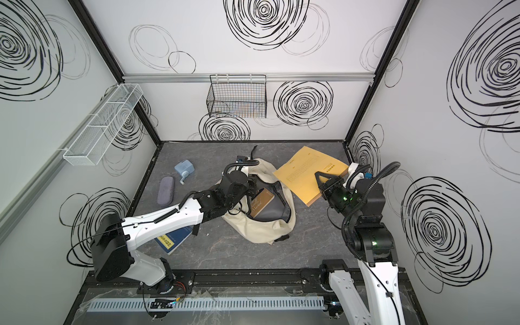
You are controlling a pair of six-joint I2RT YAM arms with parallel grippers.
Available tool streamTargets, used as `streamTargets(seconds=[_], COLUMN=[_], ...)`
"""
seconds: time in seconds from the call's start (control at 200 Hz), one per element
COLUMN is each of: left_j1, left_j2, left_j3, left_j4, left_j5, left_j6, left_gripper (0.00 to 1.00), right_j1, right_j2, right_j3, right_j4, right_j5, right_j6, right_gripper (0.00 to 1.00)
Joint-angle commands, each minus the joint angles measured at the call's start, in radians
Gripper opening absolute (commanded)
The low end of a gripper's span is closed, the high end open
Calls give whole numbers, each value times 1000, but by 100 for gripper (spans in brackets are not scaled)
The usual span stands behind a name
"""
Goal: Pack books, pencil case, and school supplies into a backpack
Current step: Place the book in the student bag.
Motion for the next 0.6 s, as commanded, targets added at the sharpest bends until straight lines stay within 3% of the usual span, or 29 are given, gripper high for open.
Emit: streamTargets(seconds=[0.0,0.23,0.595], left_j1=[17,52,97], left_j2=[-23,12,45], left_j3=[-6,-7,-15], left_j4=[75,99,132], left_j5=[26,42,30], left_j6=[-42,-54,-57], left_gripper=[0,0,0], right_j1=[5,5,4], right_j2=[-16,-29,-78], right_j3=[-10,-27,-71], right_j4=[-7,-144,-201], right_j5=[-16,-90,-92], right_j6=[6,-26,-22], right_gripper=[0,0,0])
